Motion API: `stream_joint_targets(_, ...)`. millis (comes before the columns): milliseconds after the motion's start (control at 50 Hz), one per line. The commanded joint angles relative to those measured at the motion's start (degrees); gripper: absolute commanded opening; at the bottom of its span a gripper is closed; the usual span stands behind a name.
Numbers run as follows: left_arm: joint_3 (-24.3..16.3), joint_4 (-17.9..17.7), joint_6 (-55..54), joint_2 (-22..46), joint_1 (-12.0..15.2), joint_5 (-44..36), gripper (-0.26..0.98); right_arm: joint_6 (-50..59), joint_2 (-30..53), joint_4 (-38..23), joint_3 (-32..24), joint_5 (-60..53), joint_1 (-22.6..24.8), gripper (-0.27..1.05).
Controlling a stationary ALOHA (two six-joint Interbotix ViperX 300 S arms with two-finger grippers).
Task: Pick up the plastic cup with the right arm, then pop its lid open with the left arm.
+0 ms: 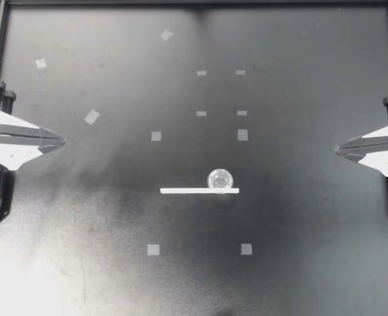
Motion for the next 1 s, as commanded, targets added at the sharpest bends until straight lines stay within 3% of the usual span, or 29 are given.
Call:
stream_joint_targets(0, 0.6, 0.0, 0.8, -1.0, -0.8, -0.7, 0.12, -0.1, 0.4, -0.1, -0.7, -0.4, 0.3, 0.07)
stream_joint_targets(100, 1.3, 0.0, 0.4, -2.1, -0.9, -0.9, 0.02, 0.2, 0.1, -0.1, 0.4, -0.3, 0.3, -0.04)
stream_joint_targets(220, -0.3, -1.1, 0.4, -0.6, 0.4, 1.5, 0.02, 2.7, 1.7, 0.3, 1.4, -0.3, 0.3, -0.06)
stream_joint_targets(380, -6.1, -2.3, 0.9, 8.3, 2.6, 8.9, 0.02, 6.9, 7.4, 0.3, 0.8, -1.3, 0.3, -0.06)
stream_joint_targets(520, -8.5, -2.3, 1.1, 14.6, 2.6, 6.7, 0.02, 7.3, 12.3, 0.3, 1.2, -3.9, 0.3, -0.05)
stream_joint_targets(760, -9.7, -2.5, -1.2, 25.1, 2.5, 0.8, 0.02, 9.2, 18.1, 0.3, 2.8, -9.8, 0.3, 0.07)
stream_joint_targets(980, -14.2, -2.2, -2.0, 37.7, 1.8, -2.9, 0.02, 12.0, 20.7, 0.3, 4.0, -10.5, 0.3, 0.27)
